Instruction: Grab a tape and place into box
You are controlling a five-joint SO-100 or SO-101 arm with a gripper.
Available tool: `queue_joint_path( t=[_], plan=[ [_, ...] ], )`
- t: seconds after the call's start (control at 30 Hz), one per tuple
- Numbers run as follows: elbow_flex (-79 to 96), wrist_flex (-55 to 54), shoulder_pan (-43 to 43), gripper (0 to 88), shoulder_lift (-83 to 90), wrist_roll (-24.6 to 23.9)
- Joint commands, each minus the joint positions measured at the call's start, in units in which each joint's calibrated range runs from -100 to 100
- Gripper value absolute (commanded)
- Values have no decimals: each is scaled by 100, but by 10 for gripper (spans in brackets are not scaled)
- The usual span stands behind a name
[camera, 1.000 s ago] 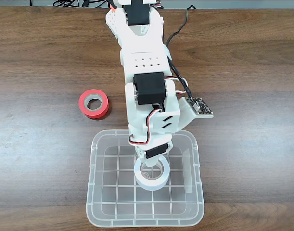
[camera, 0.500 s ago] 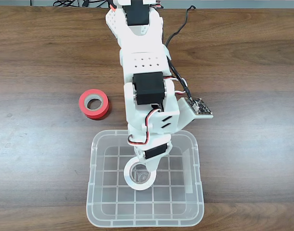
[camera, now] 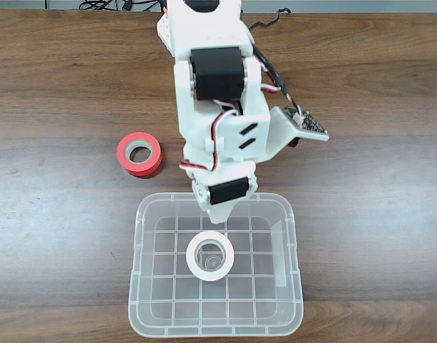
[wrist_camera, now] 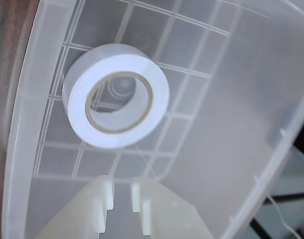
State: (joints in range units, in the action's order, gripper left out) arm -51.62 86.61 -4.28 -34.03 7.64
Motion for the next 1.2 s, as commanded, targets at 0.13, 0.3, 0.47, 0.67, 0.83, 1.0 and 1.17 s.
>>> queue_joint_path(
  t=[0.13, 0.3, 0.47, 0.67, 0.83, 1.0, 1.17],
  plan=[
    [-492, 1202, -77, 13, 2116, -322],
    [-378, 1339, -252, 13, 3049, -359],
    [541, 1339, -384, 13, 4063, -353],
    [2740, 1339, -428, 13, 5487, -364],
    [4685, 1313, -428, 13, 6766, -369],
    [6621, 740, -428, 13, 7989, -322],
    [8627, -271, -428, 13, 9381, -153]
  ],
)
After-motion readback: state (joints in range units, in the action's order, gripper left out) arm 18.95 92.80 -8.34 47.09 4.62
